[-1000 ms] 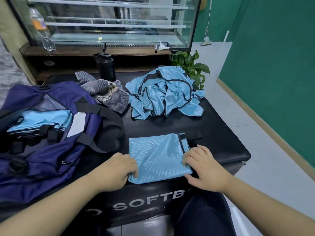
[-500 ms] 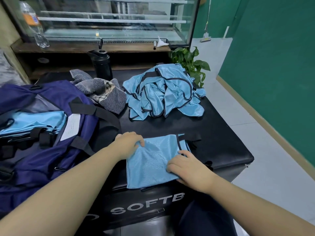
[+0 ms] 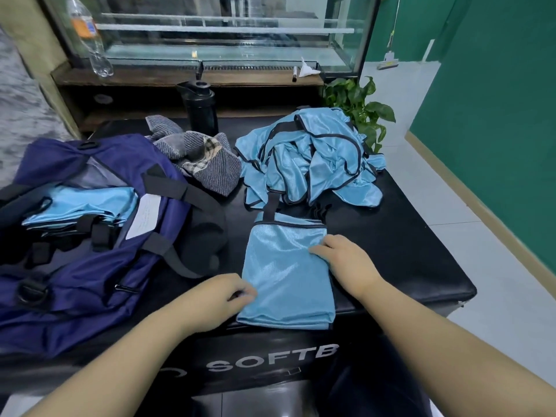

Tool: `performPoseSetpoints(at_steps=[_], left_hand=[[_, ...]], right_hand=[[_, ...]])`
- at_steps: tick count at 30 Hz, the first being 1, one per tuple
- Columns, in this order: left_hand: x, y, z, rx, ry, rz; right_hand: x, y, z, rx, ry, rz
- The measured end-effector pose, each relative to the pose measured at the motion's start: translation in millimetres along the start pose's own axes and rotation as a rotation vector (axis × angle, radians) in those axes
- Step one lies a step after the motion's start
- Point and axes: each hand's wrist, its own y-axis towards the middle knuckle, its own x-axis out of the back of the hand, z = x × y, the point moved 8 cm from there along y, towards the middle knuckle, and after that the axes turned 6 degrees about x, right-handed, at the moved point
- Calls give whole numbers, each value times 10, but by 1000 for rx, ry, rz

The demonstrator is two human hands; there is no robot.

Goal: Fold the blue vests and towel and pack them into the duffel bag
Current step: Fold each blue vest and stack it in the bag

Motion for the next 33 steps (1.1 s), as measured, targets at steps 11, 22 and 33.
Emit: performPoseSetpoints(at_steps=[11, 22, 33], left_hand=[[-61, -138, 23, -306, -98, -367], [-170, 60, 123, -83, -539, -147], [-40, 118, 101, 21, -627, -328]], right_hand=[[-11, -634, 161, 136, 212, -14], [-109, -657, 218, 188, 350, 103], [-24, -374, 20, -563, 933, -91]])
